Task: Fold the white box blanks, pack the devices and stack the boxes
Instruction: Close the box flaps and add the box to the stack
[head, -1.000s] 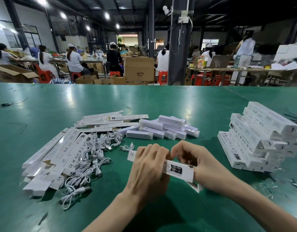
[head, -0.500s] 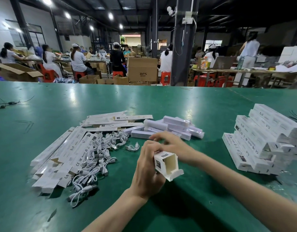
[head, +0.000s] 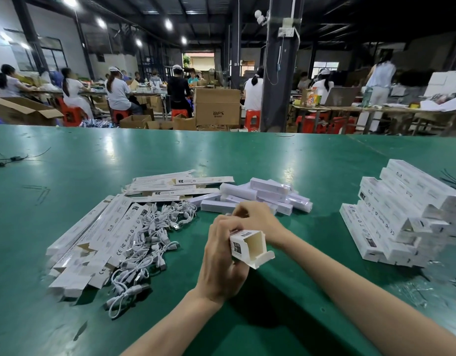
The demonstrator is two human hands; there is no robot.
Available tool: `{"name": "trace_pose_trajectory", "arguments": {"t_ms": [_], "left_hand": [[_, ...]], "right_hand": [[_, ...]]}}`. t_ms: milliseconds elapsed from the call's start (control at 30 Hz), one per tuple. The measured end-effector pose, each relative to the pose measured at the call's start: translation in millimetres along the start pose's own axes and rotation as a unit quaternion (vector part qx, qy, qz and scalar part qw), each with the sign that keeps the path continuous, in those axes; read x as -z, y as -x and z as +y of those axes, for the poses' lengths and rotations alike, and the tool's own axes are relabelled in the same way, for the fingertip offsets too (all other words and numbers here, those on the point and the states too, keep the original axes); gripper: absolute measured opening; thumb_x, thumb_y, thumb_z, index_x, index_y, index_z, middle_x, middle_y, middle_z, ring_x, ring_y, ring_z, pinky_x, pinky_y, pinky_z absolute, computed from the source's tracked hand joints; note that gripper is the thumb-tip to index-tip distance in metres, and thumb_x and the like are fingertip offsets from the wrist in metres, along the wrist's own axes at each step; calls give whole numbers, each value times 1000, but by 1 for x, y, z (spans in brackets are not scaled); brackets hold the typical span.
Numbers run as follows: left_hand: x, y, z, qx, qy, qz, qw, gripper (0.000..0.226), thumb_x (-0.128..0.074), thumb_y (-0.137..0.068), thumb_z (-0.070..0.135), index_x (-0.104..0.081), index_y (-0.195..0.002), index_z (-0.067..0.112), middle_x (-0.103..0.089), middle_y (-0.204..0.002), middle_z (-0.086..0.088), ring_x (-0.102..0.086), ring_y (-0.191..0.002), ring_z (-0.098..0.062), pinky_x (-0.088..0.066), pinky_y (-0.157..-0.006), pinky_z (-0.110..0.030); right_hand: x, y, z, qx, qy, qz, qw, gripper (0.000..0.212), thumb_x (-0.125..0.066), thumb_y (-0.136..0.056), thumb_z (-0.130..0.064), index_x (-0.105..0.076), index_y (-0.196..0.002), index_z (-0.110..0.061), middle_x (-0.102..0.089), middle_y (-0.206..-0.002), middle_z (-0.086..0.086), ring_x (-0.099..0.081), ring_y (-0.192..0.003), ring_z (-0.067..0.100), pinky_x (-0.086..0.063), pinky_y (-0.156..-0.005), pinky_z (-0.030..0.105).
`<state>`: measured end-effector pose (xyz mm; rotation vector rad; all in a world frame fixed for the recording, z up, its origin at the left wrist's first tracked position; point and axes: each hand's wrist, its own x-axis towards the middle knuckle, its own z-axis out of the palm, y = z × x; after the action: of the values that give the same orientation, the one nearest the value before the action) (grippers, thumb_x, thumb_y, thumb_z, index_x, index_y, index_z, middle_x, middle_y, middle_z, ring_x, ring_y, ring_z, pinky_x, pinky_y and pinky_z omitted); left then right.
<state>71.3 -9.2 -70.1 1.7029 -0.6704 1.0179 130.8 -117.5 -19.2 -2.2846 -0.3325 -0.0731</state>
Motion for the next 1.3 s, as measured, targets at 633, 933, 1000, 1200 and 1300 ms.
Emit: {"name": "trace_pose_trajectory", "arguments": {"t_ms": [633,933,1000,1200,1300], "left_hand": [[-2,-3,6,37,-123,-101,987,25,-62,-66,3,-53,-88,7,-51,-84,-1,-40,-76,-13,-37,-66,-30],[-3,-4,8,25,-135,-132,982,19,-47,-72,18,-52,-88,10,-46,-85,3,-37,-76,-13,-38,-66,-30],[-3,-4,8,27,-138,-138,980,18,-53,-71,12,-52,-90,9,-48,-86,1,-38,-77,-13,-38,-67,-29],[-4,-3,9,20,-150,-148,977,24,-61,-68,7,-51,-90,10,-51,-87,-3,-37,-79,-12,-33,-69,-25],[-4,-3,8,25,-152,-142,978,24,-62,-67,6,-52,-89,8,-52,-87,-3,-38,-78,-12,-35,-70,-29]], "right_hand": [[69,124,-31,185,-117,69,973,55,-70,-79,4,-62,-117,-36,-54,-82,-10,-54,-83,13,-48,-87,36],[77,129,-27,169,-101,50,979,32,-68,-82,3,-63,-95,-26,-55,-90,-13,-48,-71,7,-40,-69,15],[77,130,-28,180,-183,98,962,25,-72,-75,-10,-59,-94,-19,-65,-92,-6,-54,-73,21,-47,-68,27],[68,130,-32,221,-236,134,937,22,-75,-68,-7,-57,-79,-11,-73,-92,6,-71,-78,24,-57,-74,27],[66,130,-25,216,-181,119,952,26,-72,-75,10,-61,-78,-13,-74,-91,-1,-71,-80,20,-58,-71,30]]}}
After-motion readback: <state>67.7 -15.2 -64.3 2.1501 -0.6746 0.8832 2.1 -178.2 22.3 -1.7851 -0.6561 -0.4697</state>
